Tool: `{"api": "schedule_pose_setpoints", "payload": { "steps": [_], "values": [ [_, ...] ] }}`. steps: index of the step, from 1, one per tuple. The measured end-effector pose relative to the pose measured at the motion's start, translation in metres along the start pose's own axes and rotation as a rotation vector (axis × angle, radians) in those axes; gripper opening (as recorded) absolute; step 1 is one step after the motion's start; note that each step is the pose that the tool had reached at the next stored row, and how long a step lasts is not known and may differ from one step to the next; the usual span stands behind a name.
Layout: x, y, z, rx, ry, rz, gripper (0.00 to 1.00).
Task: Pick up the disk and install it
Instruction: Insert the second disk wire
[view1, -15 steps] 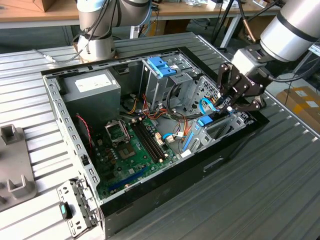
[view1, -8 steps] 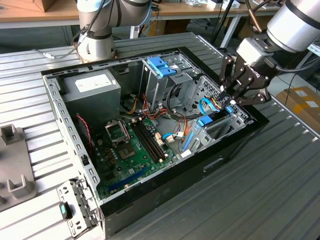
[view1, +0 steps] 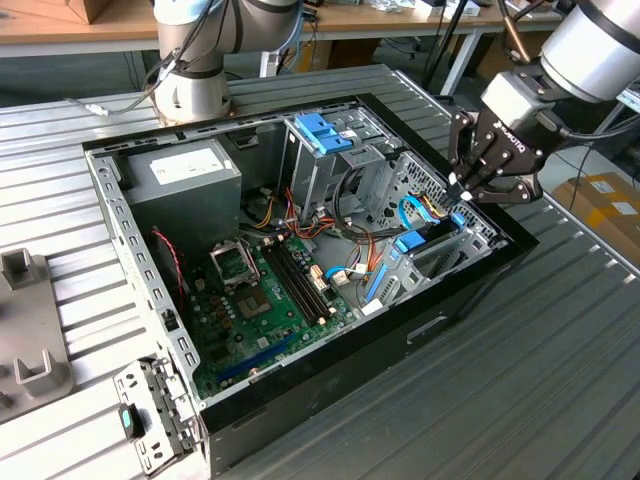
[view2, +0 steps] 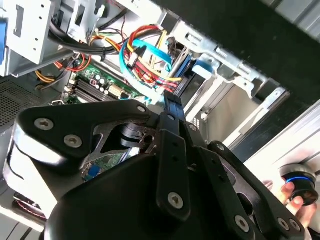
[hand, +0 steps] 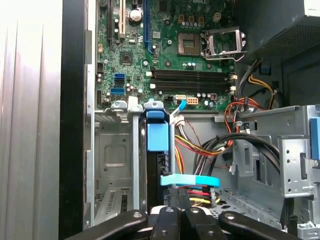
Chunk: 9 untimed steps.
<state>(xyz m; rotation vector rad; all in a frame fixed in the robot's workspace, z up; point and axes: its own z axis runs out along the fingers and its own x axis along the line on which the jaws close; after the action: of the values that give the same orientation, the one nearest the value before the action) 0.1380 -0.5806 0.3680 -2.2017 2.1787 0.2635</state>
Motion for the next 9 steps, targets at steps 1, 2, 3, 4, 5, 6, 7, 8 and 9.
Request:
{"api": "schedule_pose_setpoints", "payload": {
  "steps": [1,2,3,4,5,6,7,8,9],
  "values": [
    [0.0,-0.0025,-0.0002,-0.0029,0.0,0.0,0.1],
    [0.0,-0.0063,-0.0006,-0.0071,-0.0001,0.001,0.1],
    [0.0,-0.0093,-0.0009,-0.0102,-0.0001,0.002,0.1],
    [0.0,-0.015,-0.0014,-0.0155,-0.0003,0.002,0.1],
    [0.0001,-0.0176,-0.0017,-0.0175,-0.0003,0.003,0.1],
    [0.0001,-0.0199,-0.002,-0.0189,-0.0003,0.003,0.1],
    [0.0001,-0.022,-0.0022,-0.02,-0.0002,0.003,0.1],
    [0.0,-0.0228,-0.0024,-0.0203,-0.0002,0.003,0.1],
    [0.0,-0.0229,-0.0024,-0.0203,-0.0002,0.003,0.1]
  ]
}}
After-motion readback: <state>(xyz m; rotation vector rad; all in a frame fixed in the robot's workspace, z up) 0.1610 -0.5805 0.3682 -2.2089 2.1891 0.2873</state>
